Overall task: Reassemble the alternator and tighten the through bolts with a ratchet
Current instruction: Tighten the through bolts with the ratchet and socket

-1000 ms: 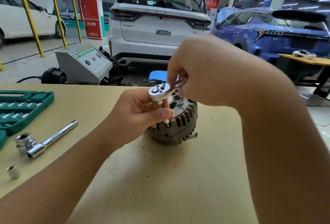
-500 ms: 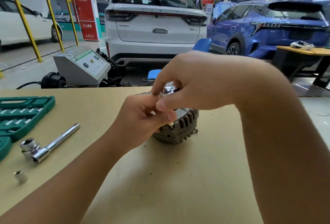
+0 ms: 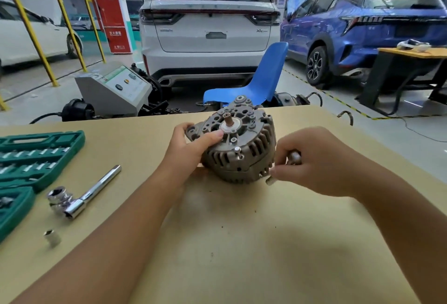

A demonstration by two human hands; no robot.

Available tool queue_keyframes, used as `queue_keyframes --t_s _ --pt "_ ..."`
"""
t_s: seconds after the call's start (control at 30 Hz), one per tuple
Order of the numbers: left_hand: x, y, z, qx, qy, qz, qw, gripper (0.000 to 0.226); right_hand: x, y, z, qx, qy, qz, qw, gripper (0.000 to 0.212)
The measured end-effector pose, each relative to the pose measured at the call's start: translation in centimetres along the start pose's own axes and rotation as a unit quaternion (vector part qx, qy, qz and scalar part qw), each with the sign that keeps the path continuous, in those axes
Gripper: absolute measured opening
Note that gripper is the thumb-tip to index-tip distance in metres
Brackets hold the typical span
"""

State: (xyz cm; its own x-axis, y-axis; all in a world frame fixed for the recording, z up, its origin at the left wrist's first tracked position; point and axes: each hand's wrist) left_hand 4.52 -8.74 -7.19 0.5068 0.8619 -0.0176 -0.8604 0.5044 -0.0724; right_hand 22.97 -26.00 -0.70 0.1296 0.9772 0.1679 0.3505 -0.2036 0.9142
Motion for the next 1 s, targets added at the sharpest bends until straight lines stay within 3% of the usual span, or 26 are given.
queue_keyframes --t_s 0.13,0.27,0.4,0.53,0.73,0.87,1.0 --pt "0.5 -0.1 -0.3 0.058 -0.067 0.067 0.994 0.083 0.7 -0.1 0.7 0.112 -0.044 0.114 0.986 0.011" --pt "0.3 -0.7 -0.9 0.116 -0.135 0.13 0.975 0.08 0.9 -1.1 1.3 0.181 -0.092 0.145 0.968 0.017" --pt "0.1 -0.3 -1.2 0.145 -0.139 0.185 0.962 0.077 0.8 -1.5 2.0 0.255 -0.105 0.144 0.95 0.01" --pt "0.0 0.5 -1.0 0.128 -0.129 0.228 0.957 0.081 1.0 -2.5 2.0 0.236 -0.09 0.142 0.957 0.012" --pt "-0.6 1.4 0.6 0.198 -0.232 0.269 0.913 0.075 1.1 -2.6 2.4 0.277 -0.094 0.148 0.945 0.02" --pt "-0.8 1.9 0.9 0.232 -0.26 0.266 0.899 0.071 1.2 -3.2 2.2 0.318 -0.079 0.107 0.939 0.03" --pt "-0.3 2.2 1.2 0.307 -0.276 0.199 0.889 0.062 1.1 -4.1 1.5 0.271 -0.053 0.034 0.96 0.03"
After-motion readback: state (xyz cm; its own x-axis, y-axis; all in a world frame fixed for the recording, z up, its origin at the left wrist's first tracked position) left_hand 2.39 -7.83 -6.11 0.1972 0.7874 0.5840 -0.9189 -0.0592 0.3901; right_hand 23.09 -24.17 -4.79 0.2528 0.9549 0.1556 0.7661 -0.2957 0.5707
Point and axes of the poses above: each hand's wrist, its own x-axis towards the middle knuckle, its own y-axis out of the back of the hand, z = x × y, and after that the axes turned 4 degrees about -z, right-handed
